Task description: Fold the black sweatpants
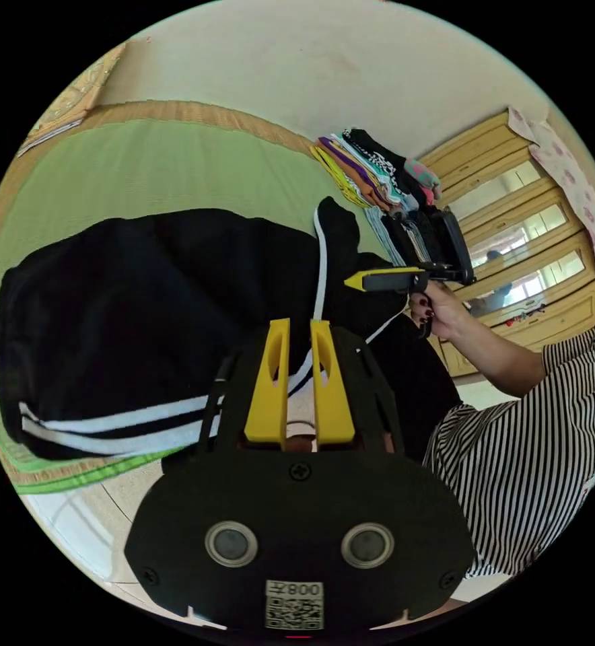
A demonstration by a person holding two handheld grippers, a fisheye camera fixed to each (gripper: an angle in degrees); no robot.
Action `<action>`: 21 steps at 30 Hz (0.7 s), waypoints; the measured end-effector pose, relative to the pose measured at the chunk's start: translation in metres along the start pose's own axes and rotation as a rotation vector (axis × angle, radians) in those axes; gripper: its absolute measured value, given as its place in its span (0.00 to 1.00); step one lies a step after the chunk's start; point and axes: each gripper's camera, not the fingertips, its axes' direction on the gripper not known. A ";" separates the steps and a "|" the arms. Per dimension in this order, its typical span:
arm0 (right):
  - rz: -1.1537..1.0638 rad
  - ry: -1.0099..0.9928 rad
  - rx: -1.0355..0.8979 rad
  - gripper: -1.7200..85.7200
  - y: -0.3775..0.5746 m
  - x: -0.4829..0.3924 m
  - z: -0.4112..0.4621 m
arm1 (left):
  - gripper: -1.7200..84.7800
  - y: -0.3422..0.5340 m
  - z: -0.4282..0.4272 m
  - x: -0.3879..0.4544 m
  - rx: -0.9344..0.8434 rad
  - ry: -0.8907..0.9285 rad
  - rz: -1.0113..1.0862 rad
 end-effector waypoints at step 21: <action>0.279 0.246 -0.095 0.08 -0.095 0.087 -0.008 | 0.09 -0.126 0.124 0.137 -0.239 -0.114 0.137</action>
